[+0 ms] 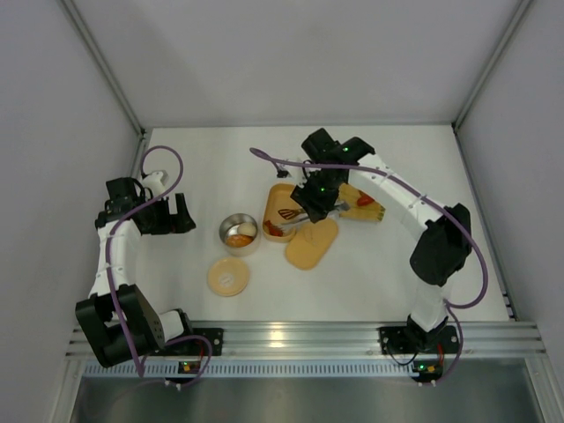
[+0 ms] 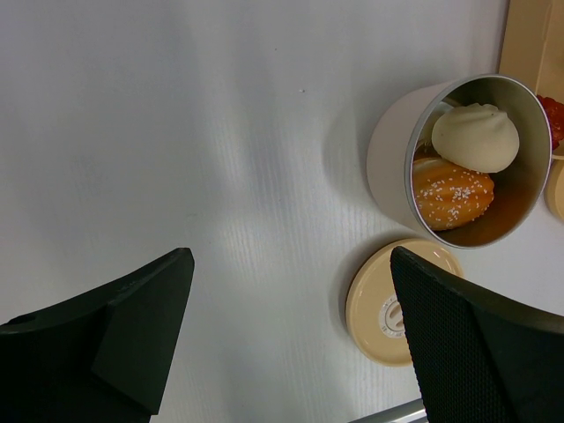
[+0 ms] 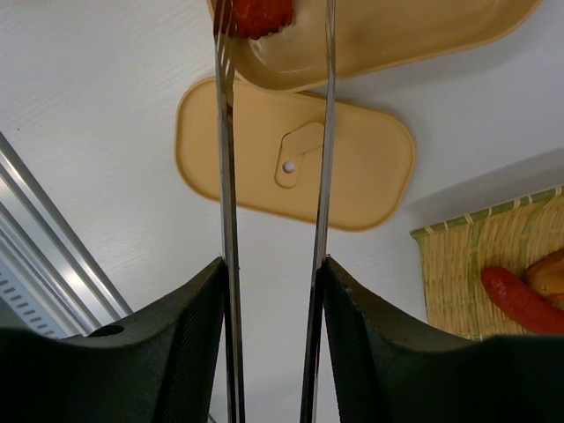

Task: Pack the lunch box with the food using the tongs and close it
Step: Place the fake food in the packing box, then pick up the fake food from the plate.

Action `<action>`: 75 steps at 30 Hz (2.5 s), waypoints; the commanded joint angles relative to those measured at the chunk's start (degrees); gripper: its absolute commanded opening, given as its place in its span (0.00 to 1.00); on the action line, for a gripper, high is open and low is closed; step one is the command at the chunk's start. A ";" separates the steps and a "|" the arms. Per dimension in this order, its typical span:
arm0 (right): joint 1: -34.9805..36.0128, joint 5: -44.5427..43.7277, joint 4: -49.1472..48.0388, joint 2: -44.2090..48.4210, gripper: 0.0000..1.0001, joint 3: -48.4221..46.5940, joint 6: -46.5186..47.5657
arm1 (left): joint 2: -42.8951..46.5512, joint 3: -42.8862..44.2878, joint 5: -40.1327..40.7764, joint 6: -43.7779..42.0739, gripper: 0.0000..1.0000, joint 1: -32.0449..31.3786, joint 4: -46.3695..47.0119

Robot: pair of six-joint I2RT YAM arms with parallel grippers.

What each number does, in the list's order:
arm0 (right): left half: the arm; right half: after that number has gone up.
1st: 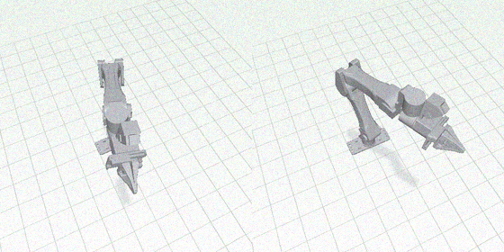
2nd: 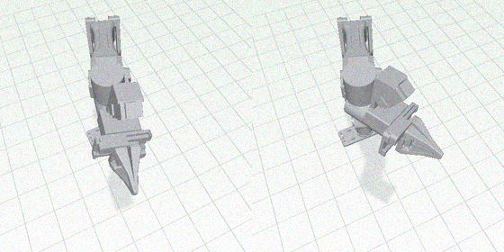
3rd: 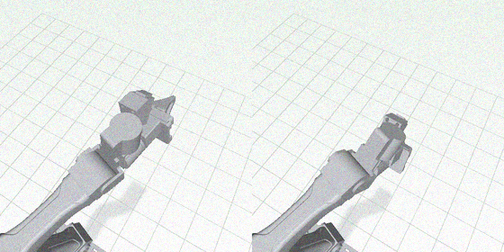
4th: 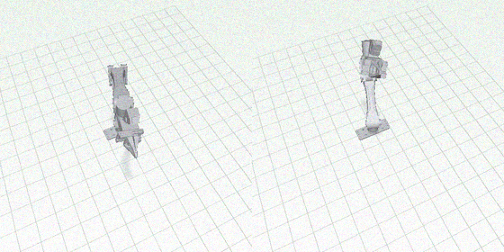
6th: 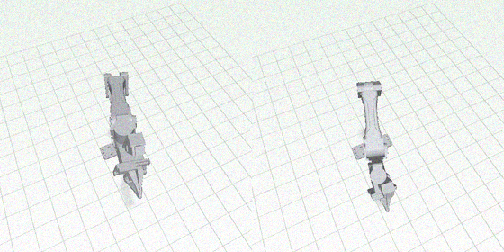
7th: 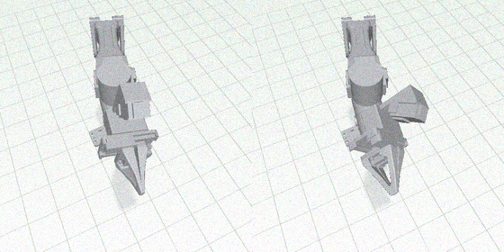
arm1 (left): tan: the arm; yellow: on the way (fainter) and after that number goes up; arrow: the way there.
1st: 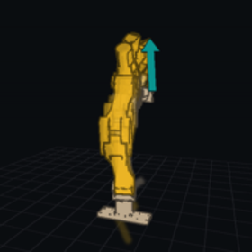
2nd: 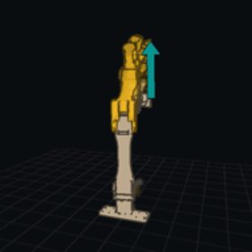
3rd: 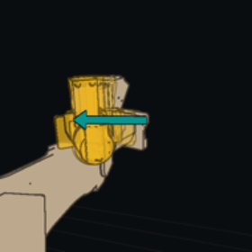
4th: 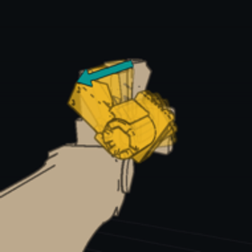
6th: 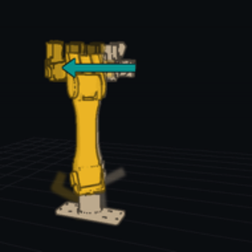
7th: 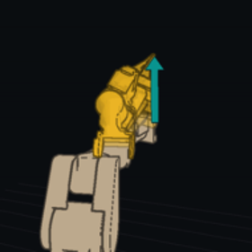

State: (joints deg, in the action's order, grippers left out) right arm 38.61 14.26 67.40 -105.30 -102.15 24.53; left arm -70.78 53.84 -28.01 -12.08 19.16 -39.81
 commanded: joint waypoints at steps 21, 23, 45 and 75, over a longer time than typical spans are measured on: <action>-22.86 -4.24 0.37 14.24 0.36 3.88 3.58 | 1.09 -0.32 -1.43 -0.49 0.98 0.44 1.75; -27.08 -4.50 1.42 13.98 0.36 4.15 6.30 | 1.00 -0.32 -1.43 -0.49 0.98 0.44 1.75; -32.81 -6.79 1.69 2.99 0.34 -4.11 7.46 | -0.23 -0.32 -1.70 0.03 0.98 0.44 2.20; -28.06 -11.36 2.30 -7.82 0.42 -10.35 2.01 | -1.55 -0.41 -1.96 0.21 0.98 0.44 3.07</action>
State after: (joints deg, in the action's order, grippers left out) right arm 9.63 4.05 69.71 -112.27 -109.62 27.20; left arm -71.92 53.80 -28.71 -11.92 19.16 -38.98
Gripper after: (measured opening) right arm 0.417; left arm 0.982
